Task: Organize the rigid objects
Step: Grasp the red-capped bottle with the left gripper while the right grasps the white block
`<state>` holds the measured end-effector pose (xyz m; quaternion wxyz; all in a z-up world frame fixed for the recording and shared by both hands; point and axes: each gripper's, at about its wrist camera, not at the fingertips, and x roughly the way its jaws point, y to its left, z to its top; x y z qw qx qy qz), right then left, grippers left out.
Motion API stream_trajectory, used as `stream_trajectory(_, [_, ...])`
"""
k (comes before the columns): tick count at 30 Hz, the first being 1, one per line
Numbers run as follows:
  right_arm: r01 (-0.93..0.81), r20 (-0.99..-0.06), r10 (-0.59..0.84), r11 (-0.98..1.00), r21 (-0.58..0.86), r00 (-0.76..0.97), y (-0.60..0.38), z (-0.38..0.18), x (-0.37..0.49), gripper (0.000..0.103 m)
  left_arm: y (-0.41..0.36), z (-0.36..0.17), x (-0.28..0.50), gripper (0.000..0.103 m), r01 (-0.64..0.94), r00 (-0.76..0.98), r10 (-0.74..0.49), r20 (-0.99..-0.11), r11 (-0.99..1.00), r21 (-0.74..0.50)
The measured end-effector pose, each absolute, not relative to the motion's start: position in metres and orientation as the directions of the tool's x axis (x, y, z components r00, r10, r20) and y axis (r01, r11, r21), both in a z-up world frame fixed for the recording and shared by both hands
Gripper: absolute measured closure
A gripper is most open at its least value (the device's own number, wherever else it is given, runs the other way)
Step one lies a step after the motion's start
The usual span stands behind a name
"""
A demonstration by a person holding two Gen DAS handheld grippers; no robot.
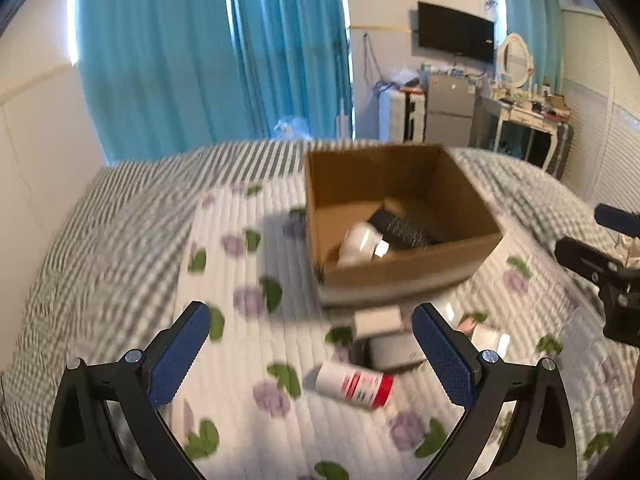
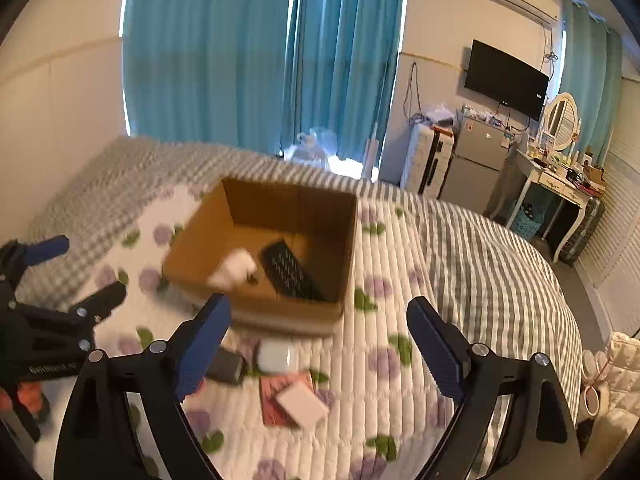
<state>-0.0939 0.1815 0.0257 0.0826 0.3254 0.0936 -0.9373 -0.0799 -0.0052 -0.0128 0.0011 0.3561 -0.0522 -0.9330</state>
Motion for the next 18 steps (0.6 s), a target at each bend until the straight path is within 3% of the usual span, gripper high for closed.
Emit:
stream_trajectory(10, [0.225,-0.773,-0.095,-0.972,-0.062,-0.627,0.194,-0.085,-0.116,0.011,0.003,-0.101,-0.082,0.000,-0.080,-0.630,-0.024,-0.777,-0.992,0.095])
stream_trajectory(18, [0.261,-0.867,-0.104,-0.965,-0.031,-0.487,0.185,-0.141,-0.137,0.012,0.014,-0.128,-0.085,0.000,-0.131,-0.594,-0.002,-0.804,-0.987,0.098])
